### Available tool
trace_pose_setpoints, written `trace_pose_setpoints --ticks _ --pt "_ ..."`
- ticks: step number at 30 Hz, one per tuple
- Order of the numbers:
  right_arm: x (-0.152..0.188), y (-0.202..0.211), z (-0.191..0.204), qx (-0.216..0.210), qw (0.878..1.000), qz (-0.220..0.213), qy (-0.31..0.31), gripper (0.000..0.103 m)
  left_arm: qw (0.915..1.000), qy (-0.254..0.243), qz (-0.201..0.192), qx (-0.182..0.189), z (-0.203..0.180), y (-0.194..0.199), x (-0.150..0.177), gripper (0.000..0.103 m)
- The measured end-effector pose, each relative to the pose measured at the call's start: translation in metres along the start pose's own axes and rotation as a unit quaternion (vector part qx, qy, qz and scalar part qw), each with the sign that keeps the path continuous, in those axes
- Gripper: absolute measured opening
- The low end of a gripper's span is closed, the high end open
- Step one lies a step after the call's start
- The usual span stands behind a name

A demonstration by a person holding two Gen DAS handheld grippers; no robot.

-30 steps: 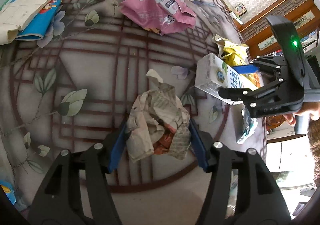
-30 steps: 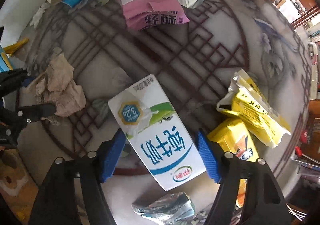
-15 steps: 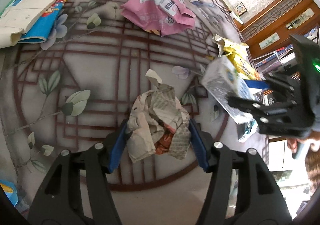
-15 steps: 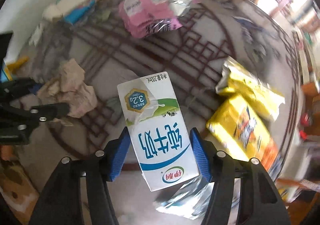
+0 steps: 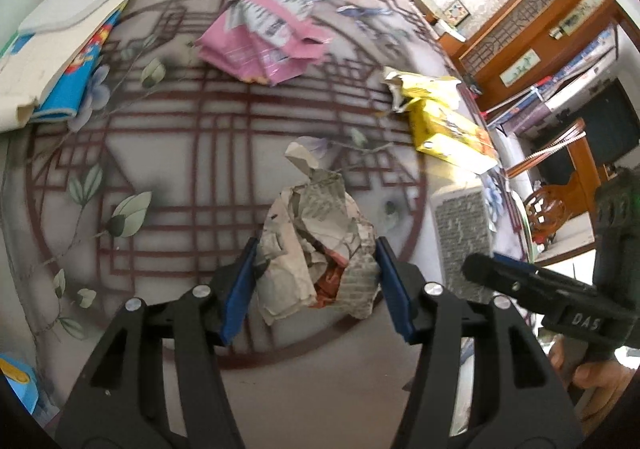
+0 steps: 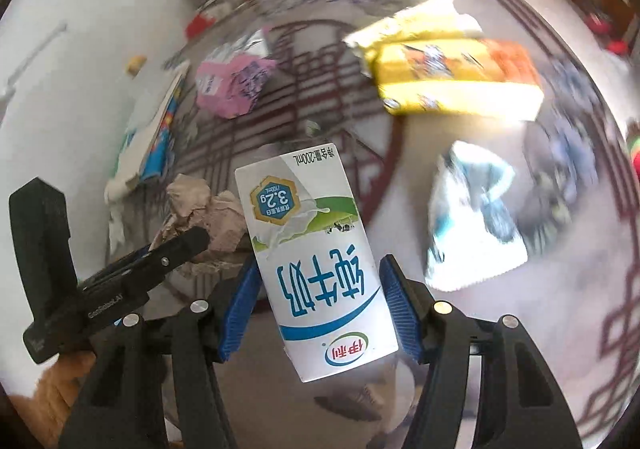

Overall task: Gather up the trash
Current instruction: 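Lift the milk carton with the right tool while the left tool holds the newspaper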

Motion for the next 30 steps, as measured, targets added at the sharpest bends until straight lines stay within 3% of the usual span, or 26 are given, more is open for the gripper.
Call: trace_pose_setpoints --ticks 15,24,28,30 --pt "0.018 0.043 -0.033 0.022 0.997 -0.061 -0.053 0.058 0.9988 -0.031 -0.023 0.029 -0.037 0.02 -0.002 0.055" --pt "0.021 0.051 -0.042 0.025 0.996 -0.061 -0.055 0.052 0.9985 -0.036 -0.023 0.034 -0.048 0.021 -0.001 0.055" --pt "0.023 0.051 -0.048 0.04 0.996 -0.057 -0.057 0.054 0.9987 -0.034 -0.021 0.031 -0.047 0.02 0.001 0.055" --pt "0.022 0.047 -0.051 0.058 0.996 -0.048 -0.052 0.063 0.9989 -0.031 -0.021 0.029 -0.044 0.02 0.002 0.055"
Point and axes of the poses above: each gripper's, at about its wrist camera, not at the fingertips, and y roughly against the way its jaws point, z to its left, x to its underside, the point moved 2 cm from there along -y, roughly the way its jaws point, and after that the axes turned 3 degrees about -x, right-handed, at the moved point
